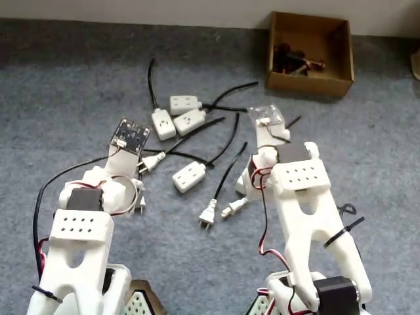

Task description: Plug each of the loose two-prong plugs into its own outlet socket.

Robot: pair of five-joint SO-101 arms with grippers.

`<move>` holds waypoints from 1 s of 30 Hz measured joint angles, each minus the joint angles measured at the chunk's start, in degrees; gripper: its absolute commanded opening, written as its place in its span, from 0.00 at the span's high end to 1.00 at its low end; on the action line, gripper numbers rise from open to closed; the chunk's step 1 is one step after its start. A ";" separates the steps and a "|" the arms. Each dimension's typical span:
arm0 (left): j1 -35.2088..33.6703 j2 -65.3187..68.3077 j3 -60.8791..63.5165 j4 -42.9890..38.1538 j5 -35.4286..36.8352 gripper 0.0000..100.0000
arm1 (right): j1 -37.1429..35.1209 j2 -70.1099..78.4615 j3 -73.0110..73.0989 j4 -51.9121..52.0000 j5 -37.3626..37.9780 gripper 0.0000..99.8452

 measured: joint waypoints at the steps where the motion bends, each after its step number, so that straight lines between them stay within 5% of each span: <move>1: 0.00 0.00 0.00 -0.18 0.00 0.86 | 0.00 0.00 0.00 0.00 -3.52 0.86; 18: 0.00 0.00 0.00 -0.26 0.00 0.86 | -5.71 0.00 0.00 0.00 -25.58 0.86; 30: 0.00 0.00 0.00 -0.26 0.00 0.86 | -7.12 0.00 10.64 -13.36 -27.34 0.86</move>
